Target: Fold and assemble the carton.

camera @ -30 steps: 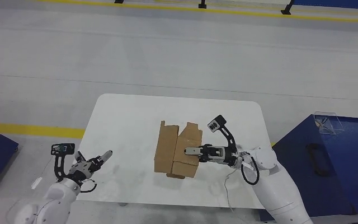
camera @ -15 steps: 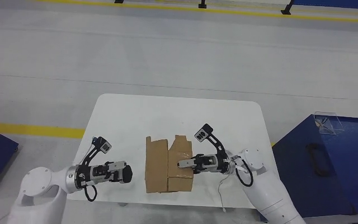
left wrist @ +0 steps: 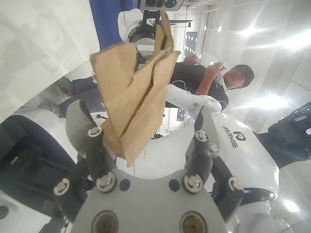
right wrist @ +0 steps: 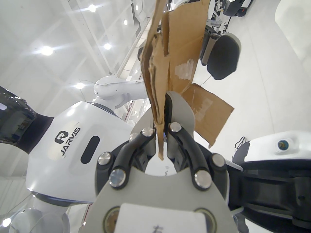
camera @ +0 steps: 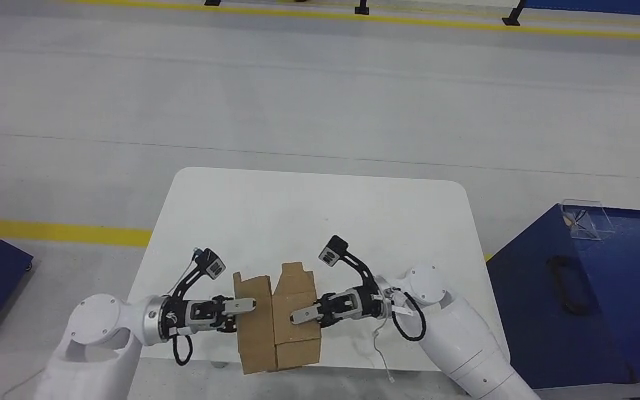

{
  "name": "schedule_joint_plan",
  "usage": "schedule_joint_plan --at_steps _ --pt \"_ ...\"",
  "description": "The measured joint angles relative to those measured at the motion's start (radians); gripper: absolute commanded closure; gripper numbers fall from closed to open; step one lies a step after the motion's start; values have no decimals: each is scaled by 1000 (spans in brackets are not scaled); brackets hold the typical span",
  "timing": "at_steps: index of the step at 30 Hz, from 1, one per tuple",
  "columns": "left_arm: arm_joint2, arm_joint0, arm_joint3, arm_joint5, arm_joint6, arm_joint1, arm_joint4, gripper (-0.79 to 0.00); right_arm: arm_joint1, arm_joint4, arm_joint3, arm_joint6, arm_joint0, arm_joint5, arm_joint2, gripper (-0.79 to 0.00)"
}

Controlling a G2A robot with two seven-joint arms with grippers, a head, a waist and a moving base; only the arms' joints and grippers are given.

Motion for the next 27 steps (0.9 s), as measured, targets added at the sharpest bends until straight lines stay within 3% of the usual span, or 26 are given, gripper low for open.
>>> schedule_joint_plan --at_steps 9,10,21,25,27 --pt "-2 7 19 -12 11 12 -18 0 -8 22 30 -6 13 28 -17 0" --pt "-4 10 18 -12 12 13 -23 0 -9 24 34 -3 14 36 -20 -785" --pt "-12 15 16 -11 29 13 -38 0 -8 19 31 -7 15 34 -16 -785" --pt "-9 41 6 -71 224 -1 -140 0 9 -29 -18 -84 -3 -61 68 -785" --pt "18 44 17 -150 347 -15 -209 0 24 -95 -59 -122 -32 -136 129 -785"
